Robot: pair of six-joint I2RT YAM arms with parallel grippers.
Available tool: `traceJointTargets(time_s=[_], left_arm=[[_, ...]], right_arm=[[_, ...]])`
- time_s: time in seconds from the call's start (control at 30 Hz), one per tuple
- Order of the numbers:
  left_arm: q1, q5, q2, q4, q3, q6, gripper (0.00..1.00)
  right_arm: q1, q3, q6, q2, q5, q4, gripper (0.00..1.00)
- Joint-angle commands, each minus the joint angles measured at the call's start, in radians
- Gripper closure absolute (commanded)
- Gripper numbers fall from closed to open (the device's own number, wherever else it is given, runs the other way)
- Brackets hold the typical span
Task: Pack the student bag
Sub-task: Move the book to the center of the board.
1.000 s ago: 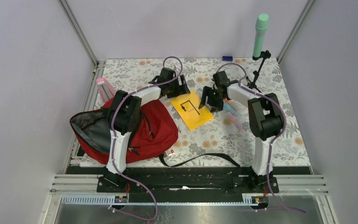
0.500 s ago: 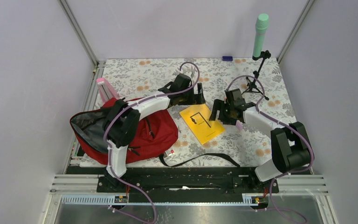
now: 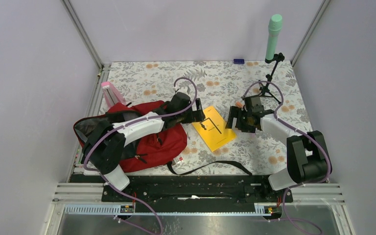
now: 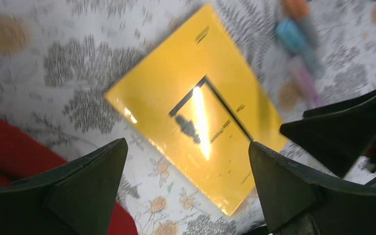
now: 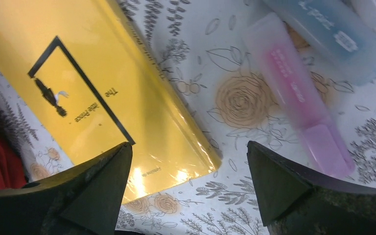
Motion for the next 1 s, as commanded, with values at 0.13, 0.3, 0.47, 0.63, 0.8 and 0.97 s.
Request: traceJointTargets(time_s=[0.13, 0.3, 0.47, 0.63, 0.8, 0.97], left_arm=[[-0.048, 0.019, 0.007, 0.083, -0.078, -0.101, 0.01], [-0.05, 0.047, 0.038, 0.153, -0.123, -0.147, 0.01], [-0.05, 0.059, 0.06, 0.189, -0.15, -0.163, 0.02], [-0.05, 0.098, 0.102, 0.208, -0.154, -0.175, 0.06], [-0.05, 0.113, 0.109, 0.262, -0.209, -0.212, 0.1], [-0.05, 0.128, 0.126, 0.271, -0.216, -0.223, 0.17]], right_arm=[[-0.003, 0.058, -0.052, 0.06, -0.189, 0.057, 0.08], [-0.002, 0.074, -0.049, 0.117, -0.253, 0.058, 0.11], [-0.001, 0.078, -0.034, 0.143, -0.316, 0.049, 0.16], [-0.002, 0.07, 0.026, 0.152, -0.386, 0.069, 0.19], [-0.001, 0.046, 0.085, 0.138, -0.464, 0.12, 0.2], [0.0, 0.024, 0.103, 0.122, -0.42, 0.149, 0.21]])
